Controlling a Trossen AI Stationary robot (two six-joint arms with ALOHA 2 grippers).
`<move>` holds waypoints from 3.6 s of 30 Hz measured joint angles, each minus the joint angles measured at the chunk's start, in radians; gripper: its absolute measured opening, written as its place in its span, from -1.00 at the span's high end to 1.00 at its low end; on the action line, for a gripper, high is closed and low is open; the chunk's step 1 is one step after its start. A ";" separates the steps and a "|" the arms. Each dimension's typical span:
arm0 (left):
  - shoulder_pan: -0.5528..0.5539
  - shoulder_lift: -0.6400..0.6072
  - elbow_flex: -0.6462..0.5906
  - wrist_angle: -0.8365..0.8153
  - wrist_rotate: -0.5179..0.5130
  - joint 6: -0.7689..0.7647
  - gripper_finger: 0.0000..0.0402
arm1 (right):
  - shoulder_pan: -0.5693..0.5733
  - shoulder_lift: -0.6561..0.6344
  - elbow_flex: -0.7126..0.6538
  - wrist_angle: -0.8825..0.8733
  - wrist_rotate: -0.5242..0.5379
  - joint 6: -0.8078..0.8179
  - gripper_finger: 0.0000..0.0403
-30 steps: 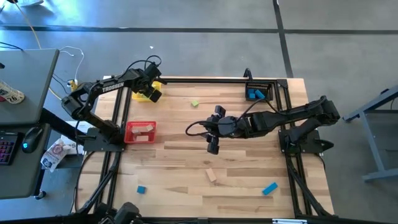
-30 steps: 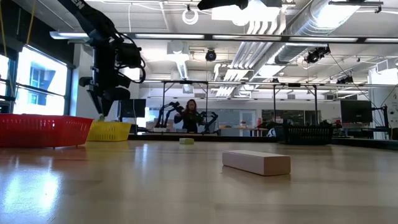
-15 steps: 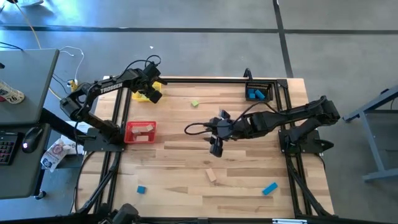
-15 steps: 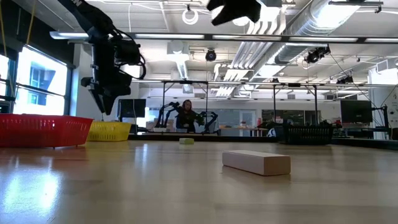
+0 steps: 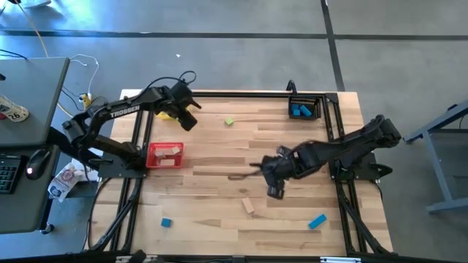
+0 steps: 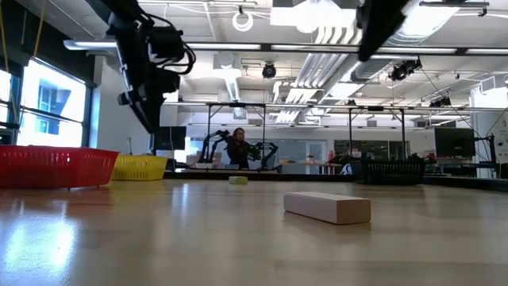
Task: Sort & place blocks by color
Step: Put the blue block into the black bin
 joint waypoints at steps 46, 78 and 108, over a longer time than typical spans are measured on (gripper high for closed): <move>-0.317 -0.009 0.000 0.013 0.045 -0.130 0.43 | 0.557 0.293 -0.001 -0.260 -0.271 -0.125 0.09; -0.317 -0.009 0.000 0.014 0.045 -0.130 0.43 | 0.599 0.529 0.000 -0.206 -0.310 -0.151 0.09; -0.322 -0.009 0.000 0.002 0.150 0.052 0.43 | 0.349 0.419 0.000 -0.294 0.142 0.411 0.66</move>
